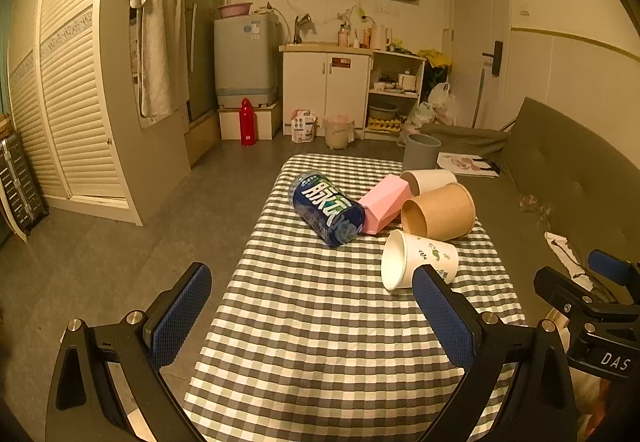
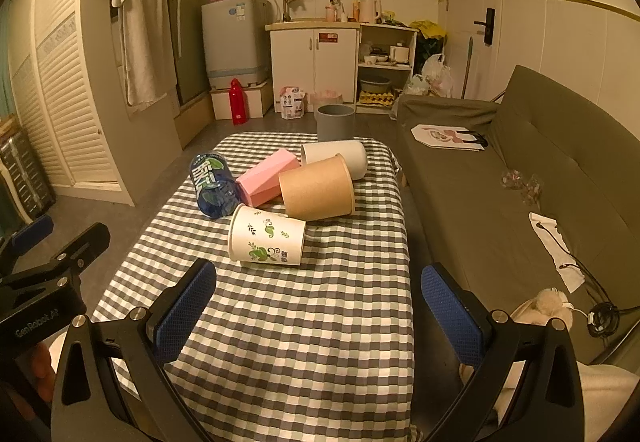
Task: Flip cup upside down
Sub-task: 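Move the right tool toward the upright grey plastic cup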
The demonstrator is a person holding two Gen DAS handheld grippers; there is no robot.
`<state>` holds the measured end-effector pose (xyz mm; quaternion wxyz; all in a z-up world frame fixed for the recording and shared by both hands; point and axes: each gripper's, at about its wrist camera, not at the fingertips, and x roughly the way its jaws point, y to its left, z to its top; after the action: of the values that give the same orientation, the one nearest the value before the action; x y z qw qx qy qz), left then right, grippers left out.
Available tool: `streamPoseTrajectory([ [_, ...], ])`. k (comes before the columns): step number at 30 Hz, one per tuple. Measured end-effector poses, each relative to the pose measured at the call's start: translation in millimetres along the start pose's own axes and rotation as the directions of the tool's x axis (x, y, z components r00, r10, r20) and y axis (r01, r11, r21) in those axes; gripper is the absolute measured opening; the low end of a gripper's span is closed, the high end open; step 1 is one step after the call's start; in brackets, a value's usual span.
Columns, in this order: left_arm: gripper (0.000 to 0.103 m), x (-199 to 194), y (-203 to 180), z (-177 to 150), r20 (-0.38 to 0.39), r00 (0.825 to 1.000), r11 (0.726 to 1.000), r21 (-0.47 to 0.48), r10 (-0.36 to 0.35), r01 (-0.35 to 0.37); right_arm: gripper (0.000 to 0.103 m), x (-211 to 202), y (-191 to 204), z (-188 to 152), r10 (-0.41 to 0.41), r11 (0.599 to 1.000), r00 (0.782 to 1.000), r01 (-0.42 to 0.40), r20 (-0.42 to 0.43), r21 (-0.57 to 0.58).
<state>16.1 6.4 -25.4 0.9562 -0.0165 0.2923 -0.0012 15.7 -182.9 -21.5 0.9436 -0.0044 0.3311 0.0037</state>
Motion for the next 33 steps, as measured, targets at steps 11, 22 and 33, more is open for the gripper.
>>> streamPoseTrajectory([
  [11,0.103,50,16,24,-0.046,0.999,0.999,-0.032,-0.012,0.011,0.103,29,1,35,0.030,0.998,0.999,-0.029,-0.025,0.050],
  [22,0.103,135,23,83,-0.051,0.999,1.000,-0.014,0.005,-0.005,0.103,140,-21,121,-0.003,0.996,0.998,0.009,-0.057,0.093],
  [33,0.103,228,13,124,-0.080,0.996,1.000,-0.015,0.026,-0.027,0.103,279,-43,167,0.013,0.996,0.984,0.003,-0.178,0.093],
])
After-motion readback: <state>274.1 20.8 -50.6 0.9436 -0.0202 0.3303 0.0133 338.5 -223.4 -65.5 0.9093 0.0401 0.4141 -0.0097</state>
